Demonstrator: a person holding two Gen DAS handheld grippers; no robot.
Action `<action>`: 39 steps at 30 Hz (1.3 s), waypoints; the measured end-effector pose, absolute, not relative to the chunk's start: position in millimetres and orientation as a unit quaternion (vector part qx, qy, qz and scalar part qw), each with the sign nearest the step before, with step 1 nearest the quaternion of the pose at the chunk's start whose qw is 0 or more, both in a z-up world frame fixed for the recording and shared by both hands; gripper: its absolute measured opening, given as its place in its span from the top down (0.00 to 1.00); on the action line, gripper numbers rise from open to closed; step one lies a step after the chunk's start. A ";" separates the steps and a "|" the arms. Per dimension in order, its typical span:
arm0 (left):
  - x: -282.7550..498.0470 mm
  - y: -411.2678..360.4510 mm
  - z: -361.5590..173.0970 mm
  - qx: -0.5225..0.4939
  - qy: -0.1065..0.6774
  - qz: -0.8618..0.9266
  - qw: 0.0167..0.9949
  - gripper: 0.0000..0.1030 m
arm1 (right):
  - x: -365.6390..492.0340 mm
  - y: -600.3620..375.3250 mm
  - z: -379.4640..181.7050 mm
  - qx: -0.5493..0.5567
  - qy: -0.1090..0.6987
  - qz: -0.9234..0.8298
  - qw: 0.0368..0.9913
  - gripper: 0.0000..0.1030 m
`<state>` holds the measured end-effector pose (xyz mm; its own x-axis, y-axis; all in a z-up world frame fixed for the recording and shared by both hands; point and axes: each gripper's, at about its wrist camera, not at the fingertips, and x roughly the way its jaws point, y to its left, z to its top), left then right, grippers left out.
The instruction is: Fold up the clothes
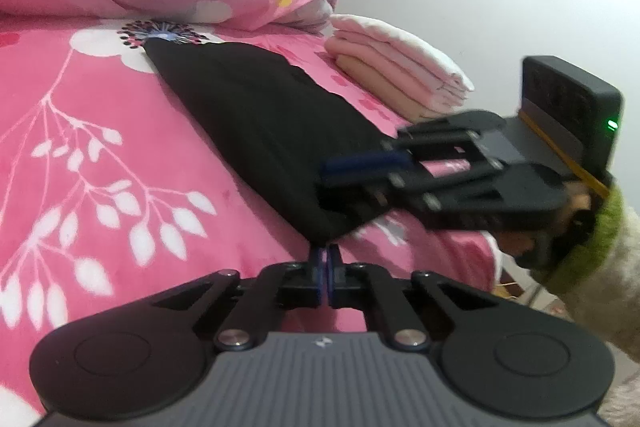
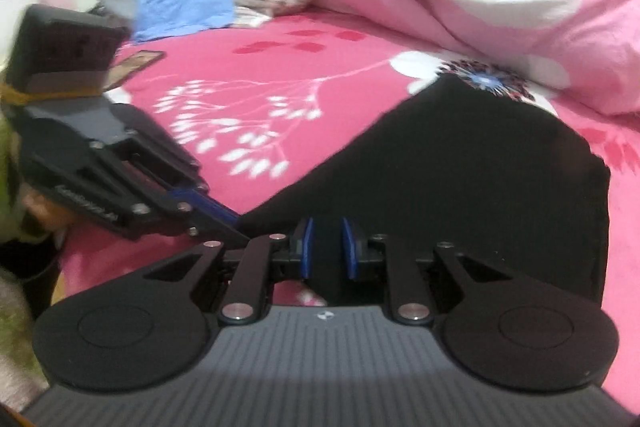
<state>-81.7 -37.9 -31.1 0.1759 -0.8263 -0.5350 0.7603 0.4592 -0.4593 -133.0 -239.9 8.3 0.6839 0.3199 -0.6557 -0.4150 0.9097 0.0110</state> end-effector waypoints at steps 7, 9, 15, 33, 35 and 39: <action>-81.9 -23.5 -21.6 -0.049 0.362 -0.528 0.767 0.98 | -128.8 -225.0 -8.4 -0.068 0.351 0.239 0.903 0.86; -76.5 -14.1 -16.2 -0.067 0.352 -0.531 0.768 0.98 | -138.3 -226.1 -5.4 -0.056 0.360 0.260 0.894 0.86; -62.2 -24.3 -18.4 -0.087 0.339 -0.514 0.783 0.92 | -133.3 -258.2 22.1 -0.012 0.345 0.237 0.908 0.86; -48.2 -41.5 -44.1 -0.096 0.392 -0.477 0.781 0.88 | 98.4 -325.4 -21.2 0.104 0.351 0.017 0.930 0.86; -49.3 -41.3 -44.2 -0.097 0.393 -0.476 0.781 0.88 | 99.0 -327.7 -13.8 0.115 0.346 0.014 0.931 0.85; -50.6 -41.1 -43.2 -0.095 0.393 -0.475 0.781 0.88 | 77.3 -300.9 5.9 0.104 0.338 0.124 0.927 0.86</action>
